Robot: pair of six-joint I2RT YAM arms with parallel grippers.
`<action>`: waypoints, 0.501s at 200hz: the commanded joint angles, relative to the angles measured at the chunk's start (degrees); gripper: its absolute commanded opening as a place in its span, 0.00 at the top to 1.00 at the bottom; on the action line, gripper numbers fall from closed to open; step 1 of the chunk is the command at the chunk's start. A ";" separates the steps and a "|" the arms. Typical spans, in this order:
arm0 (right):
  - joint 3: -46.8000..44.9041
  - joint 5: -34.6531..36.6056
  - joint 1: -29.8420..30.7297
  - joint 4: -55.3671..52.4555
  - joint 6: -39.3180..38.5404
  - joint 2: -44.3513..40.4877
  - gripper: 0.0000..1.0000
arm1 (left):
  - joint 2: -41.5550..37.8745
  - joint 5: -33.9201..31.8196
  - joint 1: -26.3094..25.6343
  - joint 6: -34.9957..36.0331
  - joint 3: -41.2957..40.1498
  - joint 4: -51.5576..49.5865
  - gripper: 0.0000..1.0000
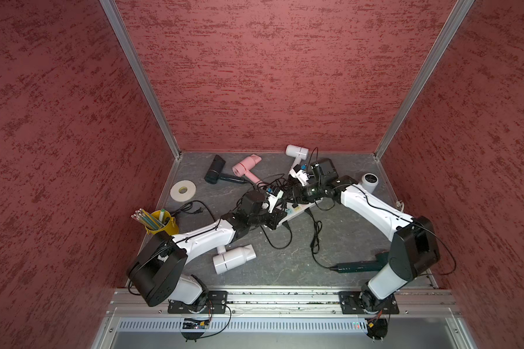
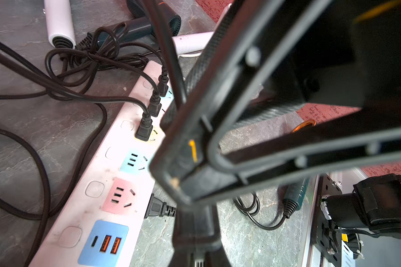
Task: Charge the blow dryers
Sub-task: Pick up the plug from the center of the board.
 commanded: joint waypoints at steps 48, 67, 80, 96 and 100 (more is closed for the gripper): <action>3.14 -0.61 -0.24 -7.43 -3.93 0.18 0.62 | -0.83 -0.08 -0.57 1.72 1.74 -0.41 0.94; 3.80 -0.10 -0.22 -7.90 -4.10 0.62 0.61 | -0.89 -0.09 -0.75 1.81 1.74 -0.43 0.94; 4.08 0.01 -0.22 -8.06 -4.10 0.82 0.61 | -0.89 -0.21 -0.84 1.85 1.74 -0.47 0.94; 4.52 0.19 -0.23 -8.24 -4.04 1.15 0.61 | -0.85 -0.21 -1.01 1.94 1.83 -0.60 0.94; 4.67 0.19 -0.23 -8.33 -4.09 1.25 0.62 | -0.91 -0.22 -1.01 1.98 1.83 -0.60 0.94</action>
